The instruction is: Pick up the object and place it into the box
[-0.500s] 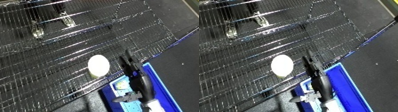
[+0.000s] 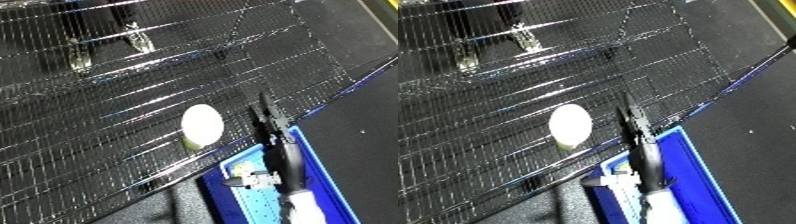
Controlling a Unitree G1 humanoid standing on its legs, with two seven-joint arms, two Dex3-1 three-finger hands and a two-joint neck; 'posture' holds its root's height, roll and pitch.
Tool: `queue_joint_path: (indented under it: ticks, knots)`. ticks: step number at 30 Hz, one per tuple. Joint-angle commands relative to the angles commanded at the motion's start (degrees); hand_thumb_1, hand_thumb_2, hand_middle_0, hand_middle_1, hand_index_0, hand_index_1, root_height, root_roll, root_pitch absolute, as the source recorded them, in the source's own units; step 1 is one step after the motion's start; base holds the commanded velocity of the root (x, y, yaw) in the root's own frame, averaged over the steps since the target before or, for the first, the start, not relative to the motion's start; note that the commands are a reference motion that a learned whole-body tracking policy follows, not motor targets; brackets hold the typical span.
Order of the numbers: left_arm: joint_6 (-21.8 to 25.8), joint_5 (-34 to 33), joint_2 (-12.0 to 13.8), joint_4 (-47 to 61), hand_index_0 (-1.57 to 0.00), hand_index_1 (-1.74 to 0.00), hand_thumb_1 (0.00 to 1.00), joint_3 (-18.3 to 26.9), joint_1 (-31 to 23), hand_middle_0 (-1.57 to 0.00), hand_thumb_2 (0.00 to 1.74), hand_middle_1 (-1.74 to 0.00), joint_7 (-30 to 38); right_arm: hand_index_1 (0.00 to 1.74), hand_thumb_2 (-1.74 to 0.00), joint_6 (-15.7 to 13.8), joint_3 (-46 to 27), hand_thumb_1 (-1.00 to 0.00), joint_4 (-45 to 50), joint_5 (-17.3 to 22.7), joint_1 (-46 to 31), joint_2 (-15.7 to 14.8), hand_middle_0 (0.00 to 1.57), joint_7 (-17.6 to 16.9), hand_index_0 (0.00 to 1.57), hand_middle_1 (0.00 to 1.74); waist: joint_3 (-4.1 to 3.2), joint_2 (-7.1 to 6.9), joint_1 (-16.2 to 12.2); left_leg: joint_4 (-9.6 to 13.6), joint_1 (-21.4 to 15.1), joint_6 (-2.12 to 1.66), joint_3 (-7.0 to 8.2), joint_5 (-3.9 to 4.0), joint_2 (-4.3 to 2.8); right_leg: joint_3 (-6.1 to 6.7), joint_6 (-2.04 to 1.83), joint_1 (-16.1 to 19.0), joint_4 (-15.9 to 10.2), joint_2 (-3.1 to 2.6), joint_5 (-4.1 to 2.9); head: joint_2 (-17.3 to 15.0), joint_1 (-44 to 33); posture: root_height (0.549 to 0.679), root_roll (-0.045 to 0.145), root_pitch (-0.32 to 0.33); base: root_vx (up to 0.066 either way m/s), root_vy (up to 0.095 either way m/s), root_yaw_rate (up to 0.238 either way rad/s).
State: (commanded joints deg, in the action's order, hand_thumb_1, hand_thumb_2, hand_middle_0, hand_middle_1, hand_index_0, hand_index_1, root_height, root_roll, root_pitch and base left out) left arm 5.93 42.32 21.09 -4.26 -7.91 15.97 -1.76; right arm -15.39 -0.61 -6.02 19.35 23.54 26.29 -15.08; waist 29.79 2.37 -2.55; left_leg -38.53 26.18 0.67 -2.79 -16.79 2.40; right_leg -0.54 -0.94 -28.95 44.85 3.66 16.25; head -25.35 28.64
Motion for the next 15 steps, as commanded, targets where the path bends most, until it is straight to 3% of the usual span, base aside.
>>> queue_joint_path:
  ticks: [8, 15]
  knots:
    - [0.3, 0.5, 0.5, -0.1, -1.57, -1.74, 1.0, -0.6, 0.2, -1.57, 1.74, -1.74, 0.3, 0.0, 0.0, 1.5, 1.3, 0.0, -3.1, -2.5, 1.9, 0.8, 0.0, -3.8, 0.0, 0.0, 0.0, 0.41, 0.6, -0.5, 1.1, 0.16, 0.05, -0.21, 0.25, -0.08, 0.09, -1.1, 0.6, 0.03, 0.17, 0.0, 0.1, 0.64, 0.056, 0.091, 0.028, 0.002, 0.025]
    - [0.4, 0.6, 0.7, -0.1, -1.57, -1.74, 1.0, -1.0, 0.7, -1.57, 1.74, -1.74, 0.4, 0.0, 0.0, 1.9, 2.9, 0.0, -6.1, -2.1, 3.6, 1.0, 0.0, -4.9, 0.0, 0.0, 0.0, 0.58, 1.2, -1.1, 2.5, 0.24, 0.02, -0.36, 0.4, -0.34, 0.21, -2.4, 1.4, 0.08, 0.37, 0.1, 0.4, 0.638, 0.056, 0.103, 0.021, -0.015, 0.038]
